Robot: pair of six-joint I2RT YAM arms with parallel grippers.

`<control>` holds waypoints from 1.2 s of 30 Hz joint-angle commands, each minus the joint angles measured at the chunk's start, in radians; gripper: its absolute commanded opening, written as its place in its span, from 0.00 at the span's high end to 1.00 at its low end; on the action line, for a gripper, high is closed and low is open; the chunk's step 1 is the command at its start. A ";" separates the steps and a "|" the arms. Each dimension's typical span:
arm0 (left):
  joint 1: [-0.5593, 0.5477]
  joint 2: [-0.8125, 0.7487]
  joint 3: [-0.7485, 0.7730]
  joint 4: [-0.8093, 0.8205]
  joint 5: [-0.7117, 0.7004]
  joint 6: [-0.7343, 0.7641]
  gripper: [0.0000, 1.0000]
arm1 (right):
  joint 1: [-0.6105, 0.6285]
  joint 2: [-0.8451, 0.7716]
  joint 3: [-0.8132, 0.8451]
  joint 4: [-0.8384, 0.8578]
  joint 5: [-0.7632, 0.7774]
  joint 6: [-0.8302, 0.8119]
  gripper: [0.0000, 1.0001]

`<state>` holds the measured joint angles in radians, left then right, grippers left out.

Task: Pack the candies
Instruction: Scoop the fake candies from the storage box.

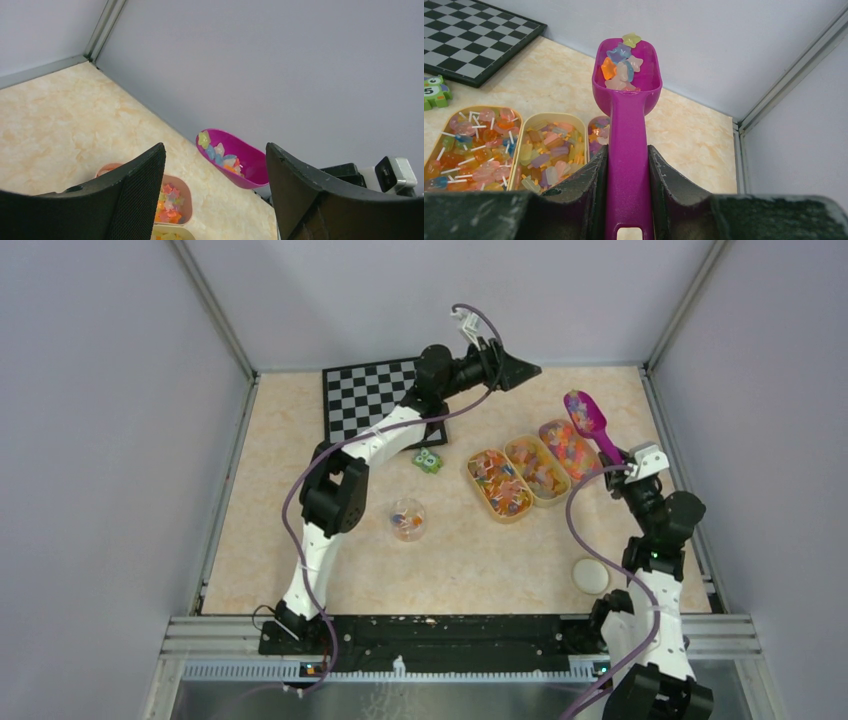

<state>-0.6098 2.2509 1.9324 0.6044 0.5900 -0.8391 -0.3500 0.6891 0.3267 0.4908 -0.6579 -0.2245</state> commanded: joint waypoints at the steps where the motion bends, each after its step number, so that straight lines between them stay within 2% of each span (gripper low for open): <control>1: -0.002 -0.014 -0.025 0.025 0.034 -0.004 0.22 | -0.015 -0.027 0.020 0.090 -0.018 0.035 1.00; 9: 0.002 -0.067 -0.068 0.004 0.033 0.033 0.22 | -0.019 -0.034 0.044 0.156 -0.031 0.141 1.00; 13: 0.010 -0.127 -0.092 -0.125 0.012 0.105 0.21 | -0.018 -0.028 0.066 0.149 -0.091 0.175 1.00; 18: 0.032 -0.281 -0.207 -0.269 -0.078 0.252 0.12 | -0.018 -0.069 0.062 0.155 -0.121 0.215 1.00; 19: 0.034 -0.317 -0.247 -0.290 -0.111 0.295 0.02 | -0.018 -0.073 0.060 0.158 -0.126 0.217 1.00; 23: 0.045 -0.434 -0.269 -0.438 -0.223 0.435 0.01 | 0.000 -0.053 0.055 0.216 -0.153 0.289 1.00; 30: 0.049 -0.608 -0.320 -0.654 -0.347 0.523 0.01 | 0.107 -0.019 0.081 0.150 -0.153 0.244 1.00; 32: 0.050 -0.682 -0.370 -0.686 -0.382 0.549 0.01 | 0.163 -0.021 0.089 0.088 -0.134 0.185 1.00; 36: 0.049 -0.854 -0.528 -0.729 -0.512 0.607 0.01 | 0.276 -0.015 0.079 0.071 -0.112 0.173 1.00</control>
<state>-0.5591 1.5410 1.5234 -0.0341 0.2260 -0.3168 -0.1589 0.6746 0.3546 0.5533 -0.7792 -0.0082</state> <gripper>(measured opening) 0.987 0.269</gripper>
